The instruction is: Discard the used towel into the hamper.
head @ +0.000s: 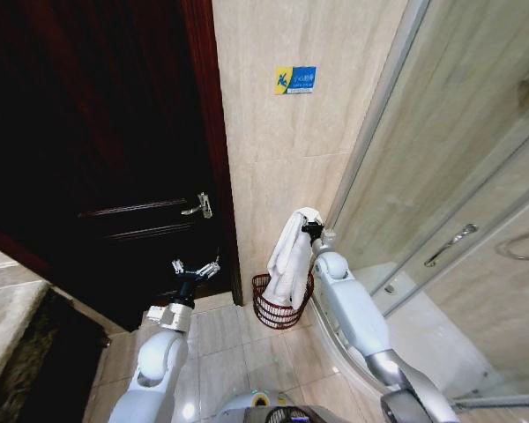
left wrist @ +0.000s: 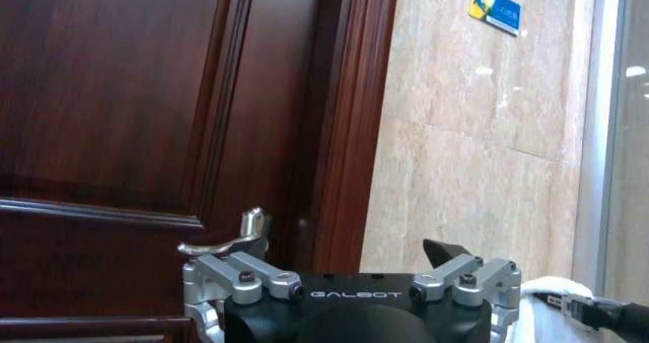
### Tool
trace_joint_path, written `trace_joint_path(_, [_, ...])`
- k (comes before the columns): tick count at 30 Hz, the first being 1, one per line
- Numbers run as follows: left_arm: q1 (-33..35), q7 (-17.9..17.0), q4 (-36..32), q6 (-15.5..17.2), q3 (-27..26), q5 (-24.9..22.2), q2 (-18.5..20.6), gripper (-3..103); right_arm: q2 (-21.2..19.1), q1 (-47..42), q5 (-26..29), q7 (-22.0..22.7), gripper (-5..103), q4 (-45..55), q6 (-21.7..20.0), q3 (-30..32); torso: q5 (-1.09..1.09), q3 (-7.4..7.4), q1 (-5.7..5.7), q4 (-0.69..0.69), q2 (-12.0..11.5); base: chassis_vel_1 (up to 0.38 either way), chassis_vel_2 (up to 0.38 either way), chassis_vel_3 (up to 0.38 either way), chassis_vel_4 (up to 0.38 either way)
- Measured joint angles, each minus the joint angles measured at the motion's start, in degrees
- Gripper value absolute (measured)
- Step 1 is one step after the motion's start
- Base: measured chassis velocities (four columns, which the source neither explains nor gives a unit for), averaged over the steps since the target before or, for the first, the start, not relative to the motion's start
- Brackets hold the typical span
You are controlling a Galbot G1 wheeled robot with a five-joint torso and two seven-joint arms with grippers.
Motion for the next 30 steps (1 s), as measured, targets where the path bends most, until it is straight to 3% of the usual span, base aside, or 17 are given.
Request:
trace_joint_path(8, [0.16,0.6,0.0,-0.09,0.03,0.15,-0.04,100,0.22,0.31,0.0,0.07,7,-0.8,0.0,0.17,0.0,-1.48,-1.24,0.0,-2.78,0.0,0.0,0.0,0.0])
trace_joint_path(14, [0.55,0.92,-0.14,-0.27,0.04,0.31,-0.12,100,0.29,1.01,0.16,0.23,7,-1.98,-0.11,0.41,0.01,-3.52,-3.05,0.0,-6.6,0.0,0.0,0.0,0.0])
trace_joint_path(30, [1.21,1.51,-0.68,-0.32,-0.04,0.8,-0.18,100,0.47,2.81,0.38,1.61,7,-1.03,0.26,0.34,0.0,-6.76,-6.03,0.0,-12.76,0.0,0.0,0.0,0.0])
